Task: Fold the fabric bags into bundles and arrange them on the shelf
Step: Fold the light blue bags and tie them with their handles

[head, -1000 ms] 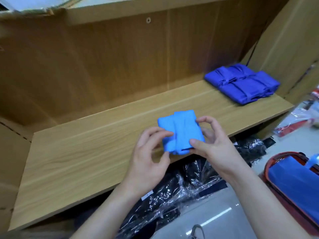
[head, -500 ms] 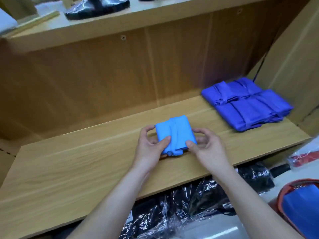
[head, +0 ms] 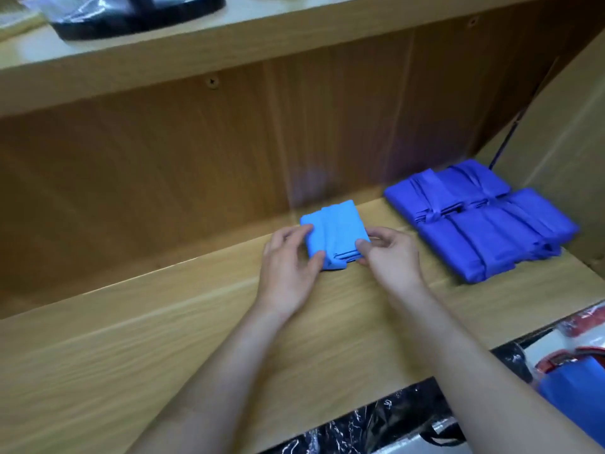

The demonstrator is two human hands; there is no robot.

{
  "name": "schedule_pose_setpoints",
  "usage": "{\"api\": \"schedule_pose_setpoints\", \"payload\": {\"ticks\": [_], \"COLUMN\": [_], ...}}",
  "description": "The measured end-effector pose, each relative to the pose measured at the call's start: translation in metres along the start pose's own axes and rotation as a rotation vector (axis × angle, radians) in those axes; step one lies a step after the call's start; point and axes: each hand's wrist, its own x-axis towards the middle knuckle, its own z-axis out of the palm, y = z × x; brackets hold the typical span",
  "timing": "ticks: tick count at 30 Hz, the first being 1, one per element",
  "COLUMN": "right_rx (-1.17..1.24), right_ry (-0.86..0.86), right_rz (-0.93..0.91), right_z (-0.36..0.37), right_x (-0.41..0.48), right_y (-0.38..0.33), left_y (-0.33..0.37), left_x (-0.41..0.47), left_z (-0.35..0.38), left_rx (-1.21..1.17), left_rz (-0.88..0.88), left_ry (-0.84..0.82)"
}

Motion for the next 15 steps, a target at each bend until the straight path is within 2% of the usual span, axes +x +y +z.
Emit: {"api": "schedule_pose_setpoints", "payload": {"ticks": [2,6,10,13,15], "right_rx": [-0.040,-0.098,-0.239,-0.319,-0.378], "right_ry": [-0.006,0.028,0.110,0.114,0.041], "right_rz": [0.005,-0.016,-0.135,-0.202,-0.234], "right_z": [0.005,0.012,0.016,0.017,0.012], "right_x": [0.009,0.014,0.011,0.009,0.008], "right_y": [-0.003,-0.008,-0.013,-0.010,-0.011], "left_y": [-0.002,-0.005,0.009,0.013,0.010], "left_x": [-0.002,0.007,0.015,0.013,0.013], "left_z": [-0.002,-0.006,-0.002,0.003,0.002], "left_rx": [0.156,0.360,0.553,0.584,0.546], "left_rz": [0.122,0.092,0.147,0.164,0.154], "left_ry": [-0.071,-0.112,-0.118,-0.096,-0.099]}}
